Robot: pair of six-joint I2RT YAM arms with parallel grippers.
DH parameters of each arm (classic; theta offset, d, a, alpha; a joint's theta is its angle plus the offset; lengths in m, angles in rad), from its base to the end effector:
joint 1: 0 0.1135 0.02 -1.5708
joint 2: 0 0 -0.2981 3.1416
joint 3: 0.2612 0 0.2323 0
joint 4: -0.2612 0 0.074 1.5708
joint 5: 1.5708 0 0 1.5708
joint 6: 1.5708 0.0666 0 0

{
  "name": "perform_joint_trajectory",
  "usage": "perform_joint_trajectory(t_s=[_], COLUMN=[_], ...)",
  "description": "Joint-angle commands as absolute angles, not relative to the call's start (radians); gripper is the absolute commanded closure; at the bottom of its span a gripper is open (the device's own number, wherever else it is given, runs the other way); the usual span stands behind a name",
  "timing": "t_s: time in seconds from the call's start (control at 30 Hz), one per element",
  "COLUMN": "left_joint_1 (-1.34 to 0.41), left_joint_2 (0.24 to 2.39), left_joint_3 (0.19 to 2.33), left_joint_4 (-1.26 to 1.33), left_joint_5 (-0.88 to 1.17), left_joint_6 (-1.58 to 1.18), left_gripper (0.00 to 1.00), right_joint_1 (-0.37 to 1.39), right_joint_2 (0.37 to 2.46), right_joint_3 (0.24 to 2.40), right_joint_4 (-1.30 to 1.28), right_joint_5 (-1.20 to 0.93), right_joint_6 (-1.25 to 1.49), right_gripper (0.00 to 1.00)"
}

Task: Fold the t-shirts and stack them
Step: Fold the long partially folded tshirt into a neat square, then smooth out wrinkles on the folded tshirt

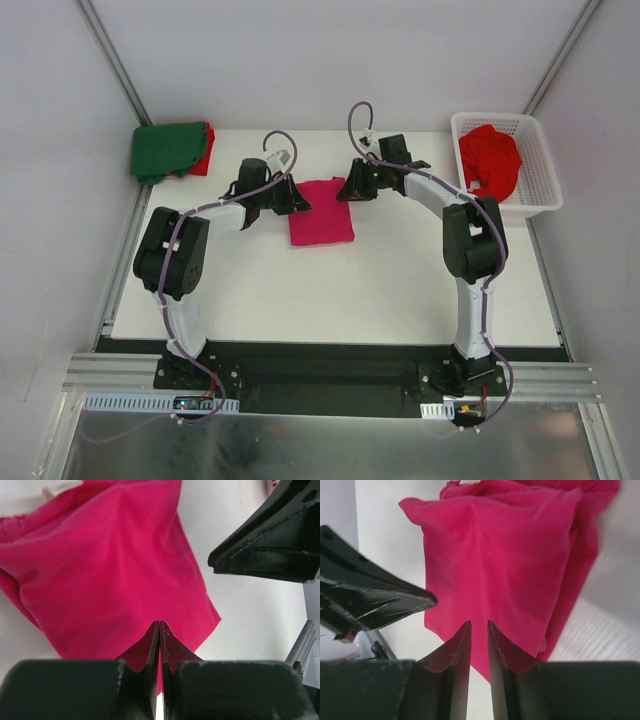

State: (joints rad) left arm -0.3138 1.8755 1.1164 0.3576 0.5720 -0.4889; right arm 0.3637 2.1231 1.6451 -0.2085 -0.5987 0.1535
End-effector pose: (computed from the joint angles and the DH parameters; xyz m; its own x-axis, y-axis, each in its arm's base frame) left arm 0.4009 -0.1680 0.2361 -0.6726 -0.1969 -0.7133 0.4730 0.6269 -0.6191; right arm 0.4568 0.2140 0.2355 -0.6926 -0.1285 -0.7098 -0.6024 0.6442 0.4713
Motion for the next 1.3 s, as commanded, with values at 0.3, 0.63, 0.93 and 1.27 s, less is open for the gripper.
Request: perform_joint_trajectory(t_s=[0.3, 0.63, 0.93, 1.27], left_joint_1=[-0.285, -0.245, -0.222, -0.207], left_joint_2=[2.065, 2.117, 2.149, 2.194], left_joint_3=[1.209, 1.276, 1.339, 1.374], left_joint_4=[0.571, 0.595, 0.552, 0.473], left_joint_5=[0.655, 0.658, 0.635, 0.568], left_joint_6=[-0.646, -0.689, -0.666, -0.632], left_gripper=[1.0, 1.0, 1.0, 1.0], right_joint_1=[0.359, 0.351, 0.35, 0.348], right_joint_2=[2.243, 2.356, 2.402, 2.385], right_joint_3=[1.697, 1.772, 1.717, 1.64], right_joint_4=[-0.005, 0.067, 0.078, 0.08], right_joint_5=[-0.88, -0.902, -0.884, -0.867], right_joint_6=[0.304, 0.37, 0.376, 0.348], right_gripper=[0.99, 0.99, 0.99, 0.99])
